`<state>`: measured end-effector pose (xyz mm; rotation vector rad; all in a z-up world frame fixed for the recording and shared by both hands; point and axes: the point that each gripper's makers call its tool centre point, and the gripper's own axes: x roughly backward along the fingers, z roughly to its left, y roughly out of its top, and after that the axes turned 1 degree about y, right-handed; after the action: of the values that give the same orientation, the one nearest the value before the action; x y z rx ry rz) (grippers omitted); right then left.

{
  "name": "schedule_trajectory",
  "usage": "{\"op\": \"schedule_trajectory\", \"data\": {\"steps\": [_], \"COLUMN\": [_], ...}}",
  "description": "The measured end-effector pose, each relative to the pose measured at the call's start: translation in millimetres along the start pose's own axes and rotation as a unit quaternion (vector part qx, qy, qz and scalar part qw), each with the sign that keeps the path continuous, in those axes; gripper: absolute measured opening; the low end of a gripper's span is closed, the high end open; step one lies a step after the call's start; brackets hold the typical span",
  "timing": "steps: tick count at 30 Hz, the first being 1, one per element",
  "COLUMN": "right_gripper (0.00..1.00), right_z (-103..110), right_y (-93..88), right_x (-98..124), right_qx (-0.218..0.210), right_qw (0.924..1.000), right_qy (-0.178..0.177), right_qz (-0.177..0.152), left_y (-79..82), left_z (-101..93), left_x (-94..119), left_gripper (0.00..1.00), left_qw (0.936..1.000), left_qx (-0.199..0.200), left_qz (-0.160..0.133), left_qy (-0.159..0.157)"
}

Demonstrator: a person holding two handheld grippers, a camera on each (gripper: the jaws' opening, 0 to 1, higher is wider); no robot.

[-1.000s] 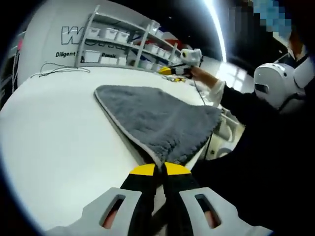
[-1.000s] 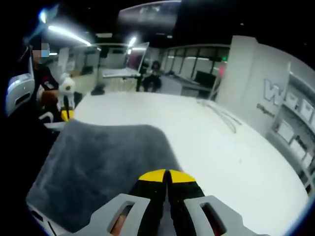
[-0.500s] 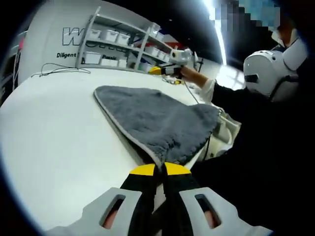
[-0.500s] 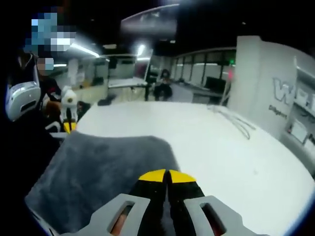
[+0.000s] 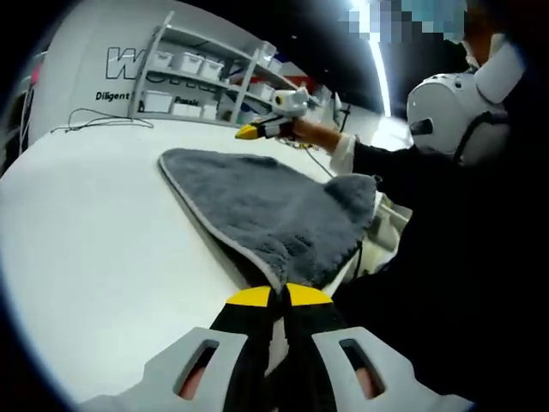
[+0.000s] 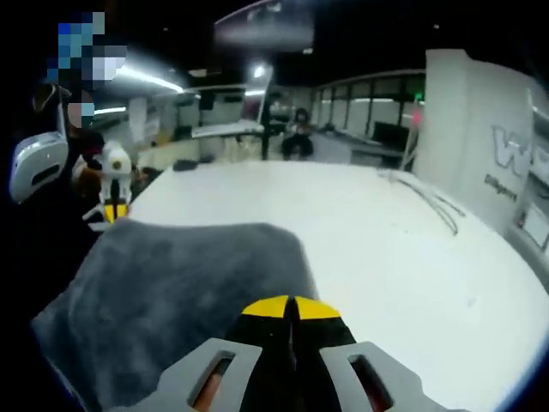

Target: Open the folded towel by lifting each exposed corner and separating the folded layers until the towel lies flat within the target outline without major curled edges

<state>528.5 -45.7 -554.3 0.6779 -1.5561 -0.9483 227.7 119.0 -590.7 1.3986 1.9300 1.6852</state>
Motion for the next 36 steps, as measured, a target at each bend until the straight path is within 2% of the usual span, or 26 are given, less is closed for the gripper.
{"op": "schedule_trajectory", "data": {"steps": [10,14,26,31,36], "right_gripper": [0.0,0.0,0.0,0.0,0.0], "right_z": [-13.6,-16.5,-18.4,-19.2,-22.6], "right_y": [-28.1,-42.4,-44.8,-45.5,-47.9], "right_x": [-16.3,-20.2,-18.4,-16.6,-11.7], "right_qx": [-0.014,-0.01,-0.016,-0.023,-0.025], "right_qw": [0.9997,0.999,0.9994,0.9994,0.9994], "right_qy": [-0.001,-0.008,-0.01,-0.01,-0.017], "right_qz": [0.022,0.042,0.029,0.023,0.019], "left_y": [-0.8,-0.4,-0.4,1.2,3.3], "left_z": [2.0,3.6,17.5,24.5,32.2], "left_x": [-2.7,-3.8,0.3,0.0,1.5], "left_gripper": [0.03,0.03,0.03,0.02,0.02], "left_qw": [0.9998,0.9998,0.9987,0.9972,0.9968], "left_qx": [0.018,0.021,0.044,0.069,0.067], "left_qz": [0.0,0.003,0.018,0.024,0.032], "left_qy": [0.0,0.003,0.017,0.02,0.028]}}
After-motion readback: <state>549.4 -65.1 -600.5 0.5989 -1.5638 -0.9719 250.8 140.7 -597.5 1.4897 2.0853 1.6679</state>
